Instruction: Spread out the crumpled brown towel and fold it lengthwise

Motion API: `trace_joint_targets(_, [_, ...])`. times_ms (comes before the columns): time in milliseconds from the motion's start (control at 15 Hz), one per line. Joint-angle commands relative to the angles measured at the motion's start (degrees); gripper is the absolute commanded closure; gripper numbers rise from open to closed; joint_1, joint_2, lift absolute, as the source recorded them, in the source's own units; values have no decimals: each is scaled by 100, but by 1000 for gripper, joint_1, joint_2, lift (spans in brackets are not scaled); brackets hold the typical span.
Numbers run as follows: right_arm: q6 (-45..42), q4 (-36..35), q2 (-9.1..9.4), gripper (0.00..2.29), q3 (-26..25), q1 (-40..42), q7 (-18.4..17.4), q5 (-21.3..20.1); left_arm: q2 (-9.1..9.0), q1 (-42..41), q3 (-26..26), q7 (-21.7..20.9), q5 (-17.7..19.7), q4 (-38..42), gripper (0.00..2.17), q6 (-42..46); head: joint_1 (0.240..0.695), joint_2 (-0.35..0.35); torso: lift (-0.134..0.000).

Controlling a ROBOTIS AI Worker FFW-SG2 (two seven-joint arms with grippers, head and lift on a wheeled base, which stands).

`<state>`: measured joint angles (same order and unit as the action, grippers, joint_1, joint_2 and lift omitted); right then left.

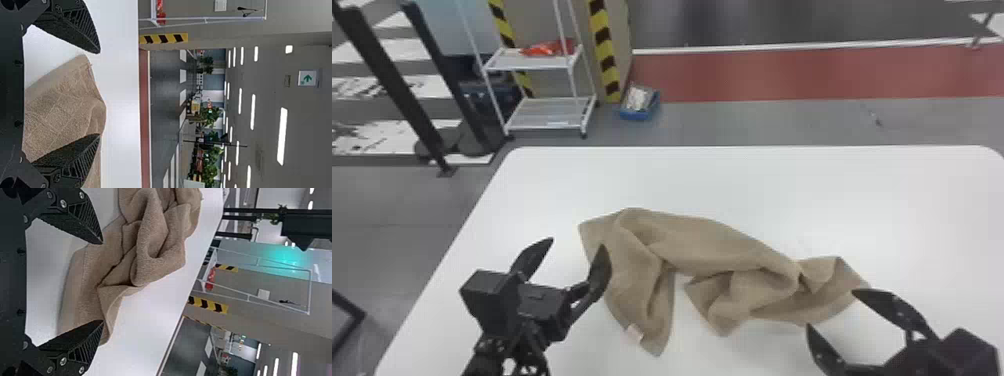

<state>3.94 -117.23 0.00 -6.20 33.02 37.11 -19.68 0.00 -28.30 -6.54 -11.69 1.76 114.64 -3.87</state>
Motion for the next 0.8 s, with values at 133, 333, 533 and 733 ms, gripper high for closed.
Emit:
trace_joint_targets(133, [551,-2,5,218,92,-164,68,-221,-15,17,-5,0,0,-12,137,4,695,102,-124])
trace_joint_targets(333, [1043,16,5,218,295,-357,200,-458,-15,26,-14,0,0,-20,137,-13,695,106,-124])
trace_joint_targets(533, [1201,218,5,282,470,-603,165,-458,-15,9,-23,0,0,-20,137,4,695,121,-124])
trace_joint_targets(733, [1571,323,5,383,593,-779,200,-546,-15,-18,-49,0,9,-12,137,39,695,136,-124])
